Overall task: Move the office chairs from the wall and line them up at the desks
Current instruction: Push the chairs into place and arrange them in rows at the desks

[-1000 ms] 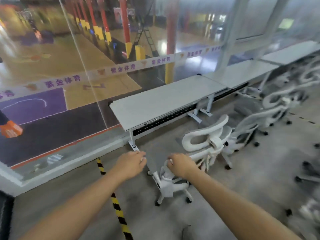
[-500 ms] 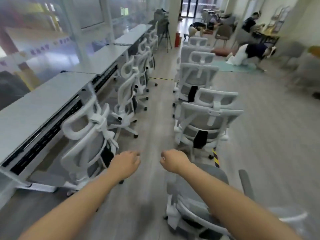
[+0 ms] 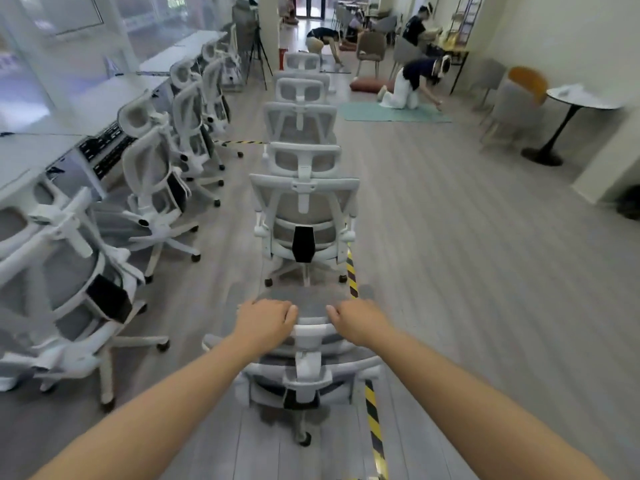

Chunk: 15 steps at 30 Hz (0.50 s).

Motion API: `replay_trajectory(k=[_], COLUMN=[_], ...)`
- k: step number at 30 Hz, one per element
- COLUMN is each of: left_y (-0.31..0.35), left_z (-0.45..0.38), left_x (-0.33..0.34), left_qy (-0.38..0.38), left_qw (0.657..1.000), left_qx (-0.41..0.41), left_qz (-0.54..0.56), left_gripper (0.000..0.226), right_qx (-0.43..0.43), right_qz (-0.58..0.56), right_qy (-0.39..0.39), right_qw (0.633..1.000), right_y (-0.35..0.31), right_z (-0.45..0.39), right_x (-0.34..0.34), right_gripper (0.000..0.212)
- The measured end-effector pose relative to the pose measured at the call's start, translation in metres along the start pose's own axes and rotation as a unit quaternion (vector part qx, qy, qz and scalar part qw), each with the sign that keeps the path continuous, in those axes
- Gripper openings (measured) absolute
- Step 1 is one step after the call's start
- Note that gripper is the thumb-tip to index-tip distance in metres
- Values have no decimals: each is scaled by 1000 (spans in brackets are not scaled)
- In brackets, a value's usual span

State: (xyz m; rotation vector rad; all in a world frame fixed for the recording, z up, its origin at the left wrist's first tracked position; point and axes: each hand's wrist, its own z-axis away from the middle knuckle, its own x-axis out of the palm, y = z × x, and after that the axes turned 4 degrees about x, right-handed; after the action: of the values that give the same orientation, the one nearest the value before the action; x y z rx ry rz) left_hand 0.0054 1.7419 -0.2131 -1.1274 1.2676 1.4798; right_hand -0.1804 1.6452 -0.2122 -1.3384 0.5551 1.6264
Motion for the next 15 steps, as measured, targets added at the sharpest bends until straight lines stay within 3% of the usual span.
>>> replay_trajectory(k=[2,7,11,15], left_y=[9,-3,-28,-39], left_z=[0,-8,-20,-41], left_x=[-4,-5,3,1], left_qy=[1,-15,-3,10], left_qw=[1000,998,998,996], left_qx=[-13,-35,-52,-72], left_qz=[-28,-49,-45,-51], left_gripper=[39,44,47,48], right_qx=[-14,-90,-101,-112], right_qz=[-31,33,3,-20], right_qy=[11,82,167,189], right_qw=[999,992,981,975], right_y=[8,19,22,18], right_z=[4,-10,-24,-51], right_x=[5,12,15,4], right_gripper=[24,58,54,49])
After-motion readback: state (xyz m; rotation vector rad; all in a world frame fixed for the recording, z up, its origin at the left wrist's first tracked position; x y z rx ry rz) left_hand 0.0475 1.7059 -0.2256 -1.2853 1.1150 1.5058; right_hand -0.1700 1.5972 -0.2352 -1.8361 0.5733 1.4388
